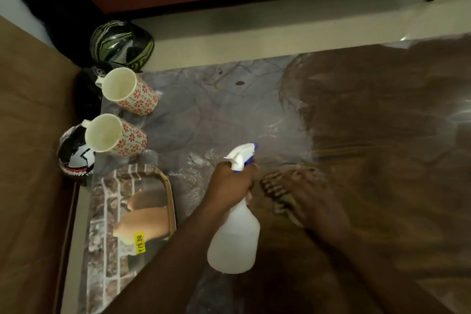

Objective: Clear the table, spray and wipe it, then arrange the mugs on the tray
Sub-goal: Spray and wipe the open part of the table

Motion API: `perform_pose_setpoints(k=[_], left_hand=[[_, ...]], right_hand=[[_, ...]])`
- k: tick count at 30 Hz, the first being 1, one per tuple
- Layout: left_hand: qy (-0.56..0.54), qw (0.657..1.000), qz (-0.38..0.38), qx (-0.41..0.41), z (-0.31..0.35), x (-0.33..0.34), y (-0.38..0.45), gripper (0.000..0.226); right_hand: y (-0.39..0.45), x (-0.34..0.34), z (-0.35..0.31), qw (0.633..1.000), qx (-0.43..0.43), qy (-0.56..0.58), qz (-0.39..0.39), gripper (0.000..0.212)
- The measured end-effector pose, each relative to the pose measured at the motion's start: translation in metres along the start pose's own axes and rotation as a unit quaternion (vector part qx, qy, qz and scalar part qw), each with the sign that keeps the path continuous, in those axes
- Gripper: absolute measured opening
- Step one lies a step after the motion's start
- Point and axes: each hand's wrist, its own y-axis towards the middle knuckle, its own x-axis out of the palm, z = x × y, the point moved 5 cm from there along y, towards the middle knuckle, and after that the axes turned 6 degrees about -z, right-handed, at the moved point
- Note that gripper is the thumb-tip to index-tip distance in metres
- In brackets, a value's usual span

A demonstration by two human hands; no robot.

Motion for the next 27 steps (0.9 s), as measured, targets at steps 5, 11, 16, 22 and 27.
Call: perform_pose_setpoints(k=[5, 11, 16, 22, 27], left_hand=[[-0.057, 0.998, -0.032, -0.016, 0.010, 0.004, 0.018, 0.021], [-0.026, 0.999, -0.016, 0.029, 0.024, 0.002, 0.033, 0.019], [-0.024, 0.999, 0.000, 0.024, 0.037, -0.022, 0.049, 0.030], [-0.017, 0.999, 0.023, 0.019, 0.050, -0.039, 0.066, 0.036], [-0.011, 0.997, 0.045, 0.054, 0.072, -0.062, 0.075, 0.024]], right_hand=[[0.085, -0.047, 0.075, 0.944, 0.300, 0.064, 0.121, 0.045], [0.063, -0.007, -0.030, 0.992, -0.110, 0.055, -0.028, 0.047], [0.078, -0.033, 0.077, 0.987, 0.131, 0.071, 0.051, 0.046], [0.181, -0.040, 0.019, 0.962, 0.209, 0.127, 0.124, 0.045], [0.129, -0.023, 0.013, 0.997, -0.057, 0.059, 0.002, 0.055]])
